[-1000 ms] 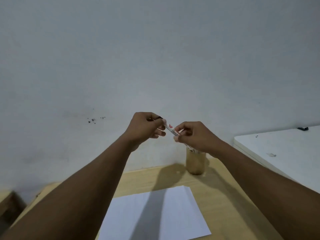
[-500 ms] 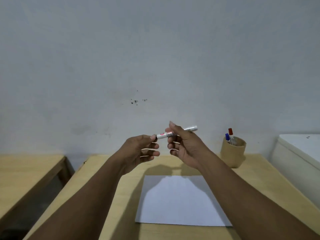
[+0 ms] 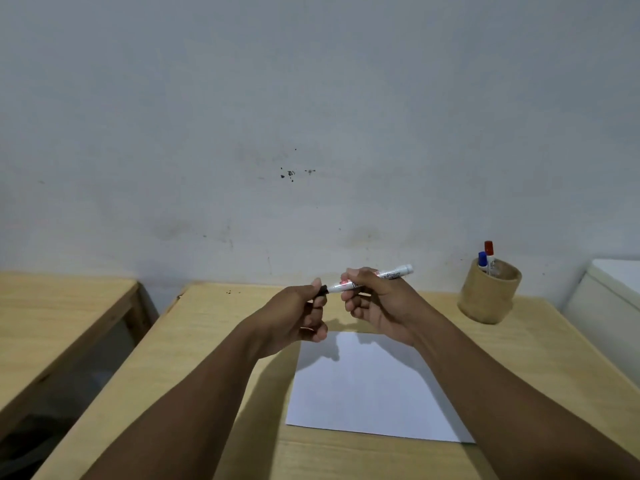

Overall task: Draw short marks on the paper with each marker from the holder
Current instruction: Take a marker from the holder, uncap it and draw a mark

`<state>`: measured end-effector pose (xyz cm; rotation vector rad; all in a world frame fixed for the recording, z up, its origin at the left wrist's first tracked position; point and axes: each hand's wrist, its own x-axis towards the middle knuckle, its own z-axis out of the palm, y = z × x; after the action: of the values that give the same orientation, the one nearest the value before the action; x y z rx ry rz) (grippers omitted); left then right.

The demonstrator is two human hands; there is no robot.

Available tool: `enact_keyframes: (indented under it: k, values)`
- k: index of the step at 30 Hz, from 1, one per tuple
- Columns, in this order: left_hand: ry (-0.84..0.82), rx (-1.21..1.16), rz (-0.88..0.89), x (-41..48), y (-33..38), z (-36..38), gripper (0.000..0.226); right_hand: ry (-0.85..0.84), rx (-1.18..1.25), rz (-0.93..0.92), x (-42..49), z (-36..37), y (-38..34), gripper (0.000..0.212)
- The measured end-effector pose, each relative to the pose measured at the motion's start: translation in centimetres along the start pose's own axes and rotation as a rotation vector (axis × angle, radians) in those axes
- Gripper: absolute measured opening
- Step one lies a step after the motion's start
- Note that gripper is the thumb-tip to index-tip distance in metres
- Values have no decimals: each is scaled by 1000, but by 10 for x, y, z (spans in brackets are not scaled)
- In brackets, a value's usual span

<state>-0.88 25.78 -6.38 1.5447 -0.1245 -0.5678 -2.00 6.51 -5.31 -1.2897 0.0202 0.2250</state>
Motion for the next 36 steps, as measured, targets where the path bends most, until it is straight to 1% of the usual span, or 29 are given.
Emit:
enact_keyframes:
  k: [2, 4, 6, 8, 9, 11, 12, 14, 16, 19, 21, 24, 27, 30, 32, 34, 36]
  values:
    - [45, -43, -18, 2, -3, -8, 46, -22, -26, -25, -1, -8, -6, 12]
    - [102, 83, 6, 4, -8, -18, 38, -20, -53, -29, -3, -15, -10, 16]
    - [171, 331, 78, 6, -15, -27, 29, -12, -82, -14, -3, -22, -10, 23]
    - [251, 652, 160, 11, -18, -35, 25, 19, -157, 2, -3, -26, -8, 26]
    - [280, 800, 174, 13, -19, -40, 23, 37, -197, 5, -3, -27, -6, 25]
    - [308, 1021, 145, 15, -17, -48, 20, 59, -249, -5, -2, -25, 3, 16]
    - [308, 1111, 117, 15, -16, -51, 19, 69, -270, -16, -2, -23, 9, 11]
    - [287, 1250, 66, 14, -14, -53, 16, 101, -322, -42, 0, -17, 22, 12]
    - [255, 1339, 34, 14, -13, -52, 16, 134, -355, -57, 2, -8, 34, 11]
    - [208, 1451, 3, 14, -11, -46, 20, 167, -389, -78, 5, 6, 49, 5]
    - [195, 1518, -3, 15, -9, -41, 23, 196, -380, -93, 9, 14, 56, 7]
    - [185, 1567, -3, 16, -9, -35, 25, 257, -413, -105, 15, 24, 62, 9]
    - [193, 1519, -1, 19, -14, -37, 27, 297, -408, -125, 22, 30, 67, 9]
    - [209, 1370, -3, 18, -25, -50, 36, 314, -394, -126, 28, 30, 76, 9]
    - [229, 1203, 32, 12, -35, -57, 44, 312, -401, -121, 29, 27, 85, 11]
    - [247, 1038, 66, 4, -45, -60, 57, 330, -415, -137, 30, 25, 92, 10]
    - [275, 1005, 110, -3, -56, -59, 74, 342, -430, -163, 32, 23, 96, 7]
